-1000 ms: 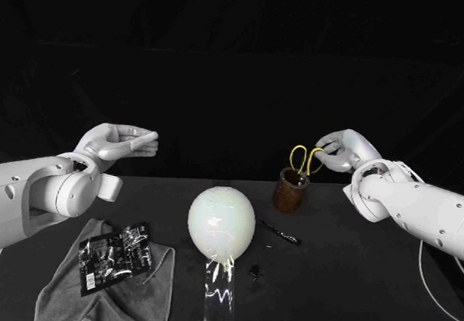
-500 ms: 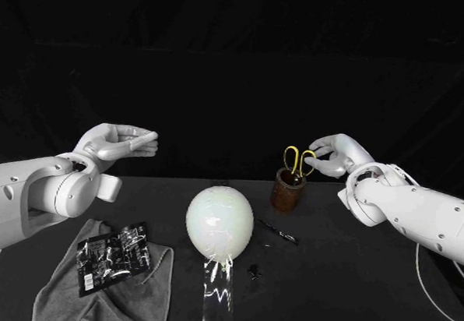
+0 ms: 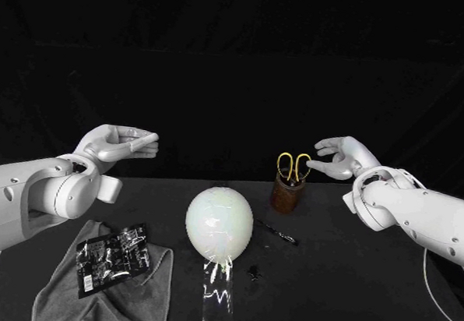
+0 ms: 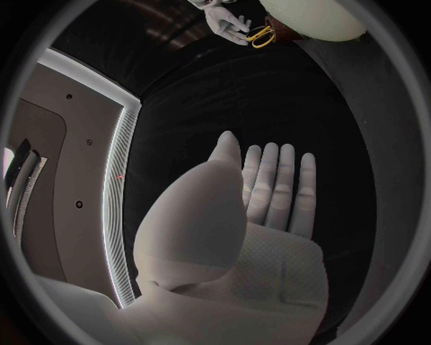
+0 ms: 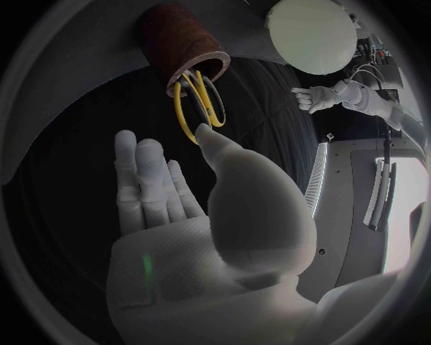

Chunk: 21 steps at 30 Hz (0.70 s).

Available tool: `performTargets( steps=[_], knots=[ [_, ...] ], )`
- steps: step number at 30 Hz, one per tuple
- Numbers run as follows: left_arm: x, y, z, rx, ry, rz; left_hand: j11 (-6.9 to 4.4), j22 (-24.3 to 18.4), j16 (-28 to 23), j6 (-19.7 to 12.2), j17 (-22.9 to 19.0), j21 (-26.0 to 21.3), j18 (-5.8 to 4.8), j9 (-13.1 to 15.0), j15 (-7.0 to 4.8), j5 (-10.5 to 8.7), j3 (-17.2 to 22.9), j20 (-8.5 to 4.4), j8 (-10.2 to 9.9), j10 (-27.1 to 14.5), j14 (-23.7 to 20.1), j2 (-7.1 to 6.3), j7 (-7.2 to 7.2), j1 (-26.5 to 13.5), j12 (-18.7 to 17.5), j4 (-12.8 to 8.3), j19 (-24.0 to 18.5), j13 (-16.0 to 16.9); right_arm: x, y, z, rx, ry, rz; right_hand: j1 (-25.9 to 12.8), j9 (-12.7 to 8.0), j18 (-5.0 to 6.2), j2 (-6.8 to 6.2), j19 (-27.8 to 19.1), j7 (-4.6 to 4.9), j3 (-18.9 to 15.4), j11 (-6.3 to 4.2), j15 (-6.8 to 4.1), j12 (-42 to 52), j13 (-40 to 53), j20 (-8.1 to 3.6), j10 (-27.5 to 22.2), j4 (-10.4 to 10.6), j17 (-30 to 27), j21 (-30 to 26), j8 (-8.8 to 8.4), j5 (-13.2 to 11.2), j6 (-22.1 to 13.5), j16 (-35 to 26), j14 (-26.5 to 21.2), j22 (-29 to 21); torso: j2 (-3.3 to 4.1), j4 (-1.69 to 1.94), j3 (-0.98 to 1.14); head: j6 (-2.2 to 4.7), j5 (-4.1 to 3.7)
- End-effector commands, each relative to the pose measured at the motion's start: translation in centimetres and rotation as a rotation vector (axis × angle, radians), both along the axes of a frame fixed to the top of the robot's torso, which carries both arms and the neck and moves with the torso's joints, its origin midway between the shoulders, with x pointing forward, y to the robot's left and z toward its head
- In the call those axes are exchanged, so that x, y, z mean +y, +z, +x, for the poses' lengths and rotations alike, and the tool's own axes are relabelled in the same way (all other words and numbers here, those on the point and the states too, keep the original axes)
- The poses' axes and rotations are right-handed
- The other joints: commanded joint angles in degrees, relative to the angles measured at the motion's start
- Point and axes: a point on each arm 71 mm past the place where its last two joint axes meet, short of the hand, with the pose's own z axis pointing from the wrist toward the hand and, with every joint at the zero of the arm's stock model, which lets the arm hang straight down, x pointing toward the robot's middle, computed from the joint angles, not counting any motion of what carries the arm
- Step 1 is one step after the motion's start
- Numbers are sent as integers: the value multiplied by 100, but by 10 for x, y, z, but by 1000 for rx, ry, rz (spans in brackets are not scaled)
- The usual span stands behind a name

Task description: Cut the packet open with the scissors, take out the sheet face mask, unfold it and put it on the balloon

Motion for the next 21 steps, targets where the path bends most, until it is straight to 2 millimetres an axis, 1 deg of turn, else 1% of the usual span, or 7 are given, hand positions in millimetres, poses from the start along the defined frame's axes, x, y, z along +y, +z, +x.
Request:
performTargets(
  steps=[1,3,5,10,18,20,21],
  knots=[
    [-4,2,0,-17,-25,-5,30,-7,12,6,-7,27,99,-8,17,-7,-16,11,-37,24,29,-12,15,64,-23,16,44,-7,0,4,-3,-32,8,72,116,-26,27,47,-400,257,-476,32,62,93,6,52,-106,147,-258,-403,18,82,-42,-405,-632,-209,-3,-1,3,3,-8],
    [-4,2,0,-17,-26,-5,30,-7,12,6,-7,27,99,-8,17,-7,-16,11,-37,24,29,-12,15,64,-23,16,44,-7,-1,4,-5,-35,4,98,239,-45,11,122,-633,276,-773,43,109,169,7,115,-130,241,-477,-722,26,97,-42,-719,-965,-416,-2,-2,3,11,-10],
    [-5,1,0,-17,-27,-5,30,-7,12,6,-7,27,99,-8,17,-7,-16,11,-37,24,29,-12,15,64,-23,16,44,-7,-4,5,-6,-38,-2,132,331,-65,-31,189,-1033,283,-1013,119,231,236,6,188,-159,342,-802,-1180,31,113,-46,-1303,-1609,-710,-2,-3,3,17,-11],
    [-5,1,0,-16,-29,-5,30,-7,12,6,-7,27,99,-8,17,-7,-16,11,-37,24,29,-12,15,64,-23,16,44,-7,-9,7,-10,-48,-21,224,638,-133,25,406,-1366,339,-1600,182,415,529,4,444,-146,627,-1598,-2193,98,103,89,-2308,-2248,-1601,-2,-1,4,31,-12],
    [-6,-1,-1,-15,-34,-7,34,-9,9,3,-9,25,100,-15,20,-7,-20,12,-46,21,28,-16,19,66,-34,16,43,-7,-21,9,-16,-73,-76,458,651,-223,35,713,-1346,391,-2012,150,438,808,3,485,293,956,-2067,-2636,215,13,478,-2858,-2250,-2106,-2,6,0,42,-2],
    [-6,-2,-1,-14,-36,-8,34,-10,13,4,-9,26,102,-19,19,-7,-19,11,-49,23,37,-14,18,70,-38,15,47,-6,-24,9,-17,-68,-91,533,731,-245,49,788,-1315,360,-2059,108,401,842,1,477,449,989,-2151,-2703,246,20,593,-3010,-2051,-2197,-8,6,-3,39,-3],
    [-6,-2,-1,-14,-36,-8,34,-10,13,4,-9,26,102,-19,19,-7,-19,11,-49,23,37,-14,18,70,-39,15,47,-6,-25,9,-18,-65,-94,563,866,-327,43,858,-1155,319,-2184,124,351,749,-45,480,551,1055,-2339,-2801,213,49,670,-3472,-1704,-2382,-7,5,-3,41,-3]
  ],
)
